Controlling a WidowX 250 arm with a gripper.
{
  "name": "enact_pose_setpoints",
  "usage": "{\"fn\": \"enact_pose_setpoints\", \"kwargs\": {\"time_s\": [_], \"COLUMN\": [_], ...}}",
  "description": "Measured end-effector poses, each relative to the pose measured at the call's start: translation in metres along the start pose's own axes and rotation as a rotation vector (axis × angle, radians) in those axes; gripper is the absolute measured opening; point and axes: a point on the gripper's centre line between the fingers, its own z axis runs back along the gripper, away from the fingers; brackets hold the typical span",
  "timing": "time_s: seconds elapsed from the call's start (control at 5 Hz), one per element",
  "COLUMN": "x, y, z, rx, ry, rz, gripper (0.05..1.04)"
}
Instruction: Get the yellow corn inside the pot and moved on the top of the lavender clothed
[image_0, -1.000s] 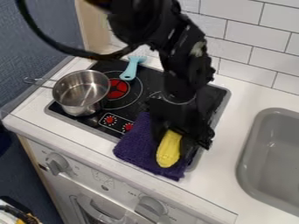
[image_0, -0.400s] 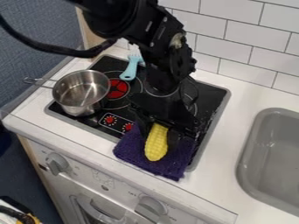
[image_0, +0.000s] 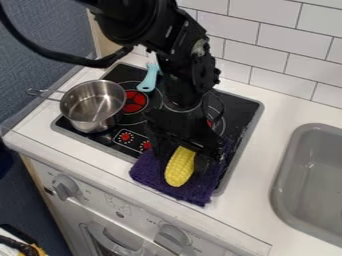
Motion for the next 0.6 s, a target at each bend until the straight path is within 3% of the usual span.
{"fn": "enact_pose_setpoints", "kwargs": {"time_s": [0.2,0.4,0.6], "x": [0.003,0.009,0.009], "y": [-0.001,-0.004,-0.002], "z": [0.026,0.060,0.067], "rx": [0.014,-0.016,-0.058], "ry": [-0.055,-0.094,-0.049], "rz": [0.000,0.006,0.006], "gripper": [1.005,1.002,1.001]}}
